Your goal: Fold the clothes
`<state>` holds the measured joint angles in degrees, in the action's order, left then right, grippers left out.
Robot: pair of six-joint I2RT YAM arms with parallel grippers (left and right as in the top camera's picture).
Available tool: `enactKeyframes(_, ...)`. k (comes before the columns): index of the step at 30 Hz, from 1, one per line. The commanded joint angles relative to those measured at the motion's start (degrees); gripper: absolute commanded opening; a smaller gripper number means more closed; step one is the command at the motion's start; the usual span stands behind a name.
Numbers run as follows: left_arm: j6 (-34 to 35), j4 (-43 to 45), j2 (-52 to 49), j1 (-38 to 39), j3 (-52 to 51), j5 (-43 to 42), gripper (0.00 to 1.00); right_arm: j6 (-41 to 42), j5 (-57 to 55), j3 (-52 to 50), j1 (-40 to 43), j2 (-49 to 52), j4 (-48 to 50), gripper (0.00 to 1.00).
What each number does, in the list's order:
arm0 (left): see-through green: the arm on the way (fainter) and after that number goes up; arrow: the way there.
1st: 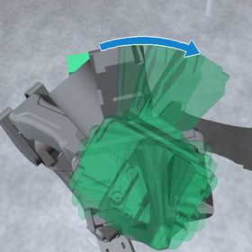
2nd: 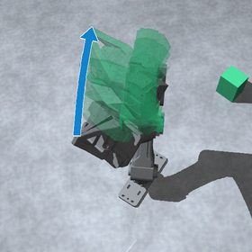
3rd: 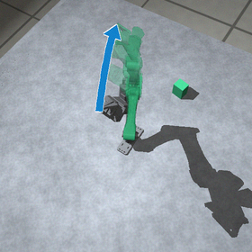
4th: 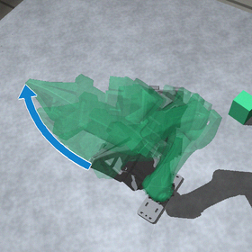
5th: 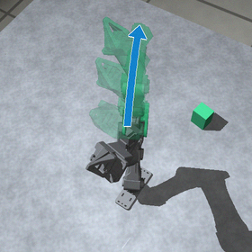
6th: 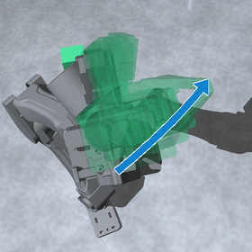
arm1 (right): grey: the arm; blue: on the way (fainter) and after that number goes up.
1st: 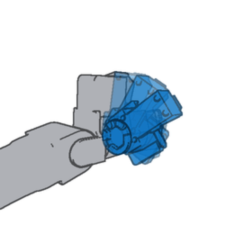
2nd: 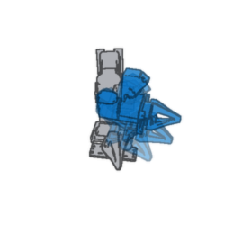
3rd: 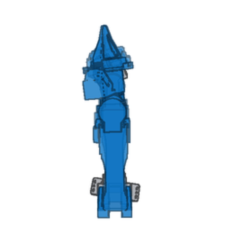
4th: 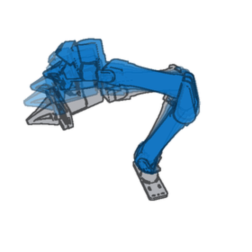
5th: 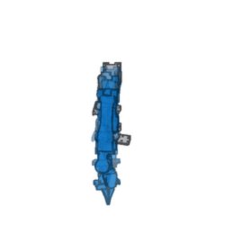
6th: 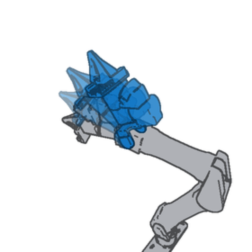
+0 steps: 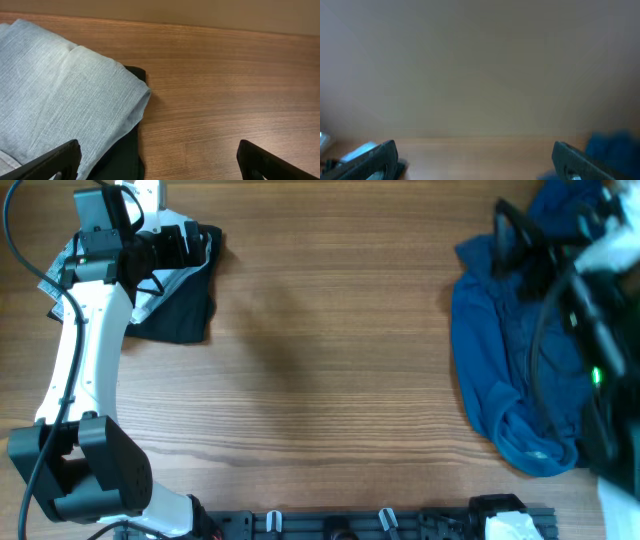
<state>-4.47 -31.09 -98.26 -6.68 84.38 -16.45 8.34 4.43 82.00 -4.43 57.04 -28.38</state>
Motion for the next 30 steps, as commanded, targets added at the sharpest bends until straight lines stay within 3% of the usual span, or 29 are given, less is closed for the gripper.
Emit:
enactKeyframes(1, -1.3, 0.0, 1.0, 0.2, 0.0, -1.1, 1.0, -6.8, 1.4, -13.0, 3.0, -9.7, 6.7, 1.0)
enactKeyframes(7, -1.3, 0.0, 1.0, 0.2, 0.0, -1.1, 1.0, -6.8, 6.0, -43.3, 6.8, -27.8, 23.1, 1.0)
enactKeyframes(12, -1.3, 0.0, 1.0, 0.2, 0.0, -1.1, 1.0, -6.7, 5.9, -61.1, 7.8, -38.9, 30.4, 1.0)
enactKeyframes(20, -1.3, 0.0, 1.0, 0.2, 0.0, -1.1, 1.0, -6.7, 5.9, -75.6, 7.9, -50.5, 32.9, 1.0)
enactKeyframes(30, -1.3, 0.0, 1.0, 0.2, 0.0, -1.1, 1.0, -6.7, 6.2, -81.7, 7.8, -56.9, 32.1, 1.0)
